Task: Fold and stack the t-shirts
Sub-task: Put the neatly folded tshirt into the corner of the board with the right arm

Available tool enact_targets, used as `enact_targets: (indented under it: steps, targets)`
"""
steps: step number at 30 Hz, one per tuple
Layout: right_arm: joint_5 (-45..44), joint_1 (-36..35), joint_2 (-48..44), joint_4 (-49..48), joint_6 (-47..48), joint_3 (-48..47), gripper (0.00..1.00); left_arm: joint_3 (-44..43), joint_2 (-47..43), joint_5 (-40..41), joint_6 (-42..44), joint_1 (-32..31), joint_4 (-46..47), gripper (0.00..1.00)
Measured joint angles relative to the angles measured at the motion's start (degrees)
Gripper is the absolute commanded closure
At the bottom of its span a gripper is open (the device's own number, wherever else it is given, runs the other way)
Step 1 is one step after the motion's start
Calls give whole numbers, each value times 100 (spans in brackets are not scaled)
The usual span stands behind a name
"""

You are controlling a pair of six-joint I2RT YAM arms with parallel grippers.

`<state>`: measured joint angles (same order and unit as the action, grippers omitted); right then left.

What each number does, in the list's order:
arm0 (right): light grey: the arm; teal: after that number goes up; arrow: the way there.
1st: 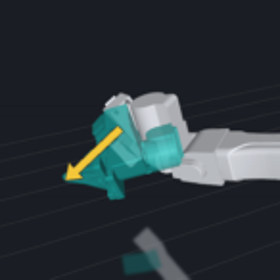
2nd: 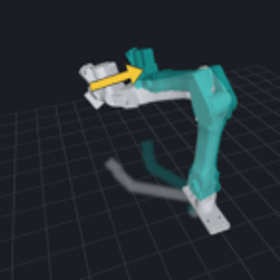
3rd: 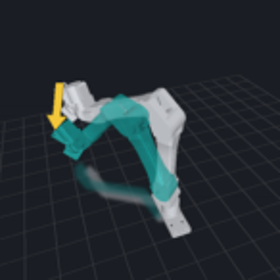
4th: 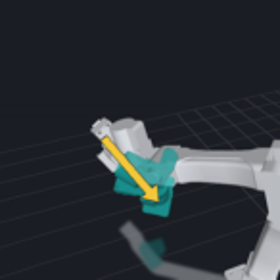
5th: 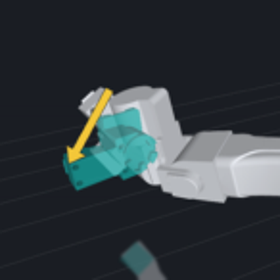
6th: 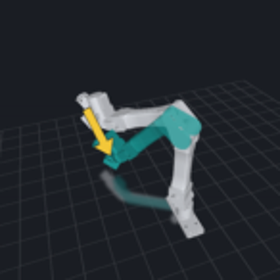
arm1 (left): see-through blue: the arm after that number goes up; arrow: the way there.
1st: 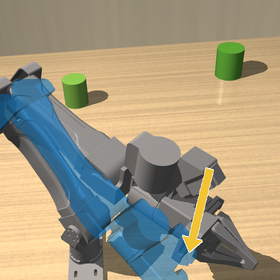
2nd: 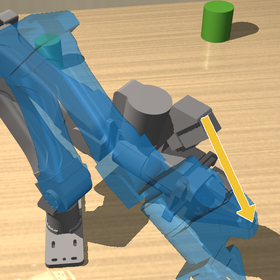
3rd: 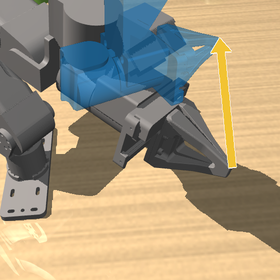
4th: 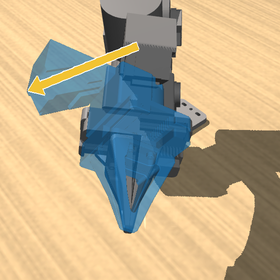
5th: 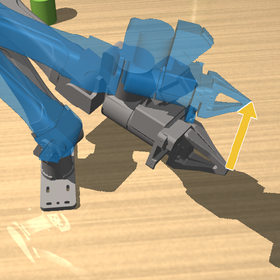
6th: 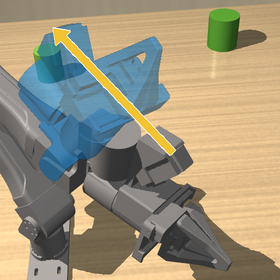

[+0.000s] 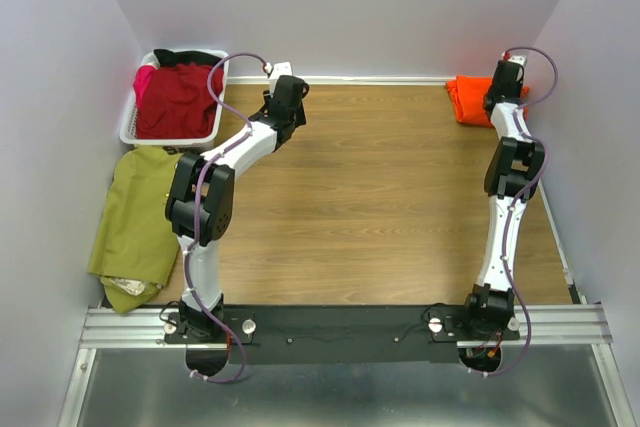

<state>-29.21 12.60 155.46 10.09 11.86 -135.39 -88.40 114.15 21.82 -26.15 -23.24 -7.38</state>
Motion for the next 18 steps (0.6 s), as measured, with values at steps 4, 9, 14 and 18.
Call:
enact_targets:
  steps: [4, 9, 14, 18]
  targets:
    - [-9, 17, 52, -15, 17, -70, 94, -20, 46, -11, 0, 0, 0, 47]
    - [-7, 52, 76, -17, -109, -149, 66, -22, 131, -72, 2, 0, 0, 46]
    - [-15, 114, 76, -26, -271, -205, 31, -22, 160, -76, 7, 0, 20, 42]
    - [-33, 144, 9, -33, -350, -223, 24, 87, 146, -76, 46, 0, 251, 40]
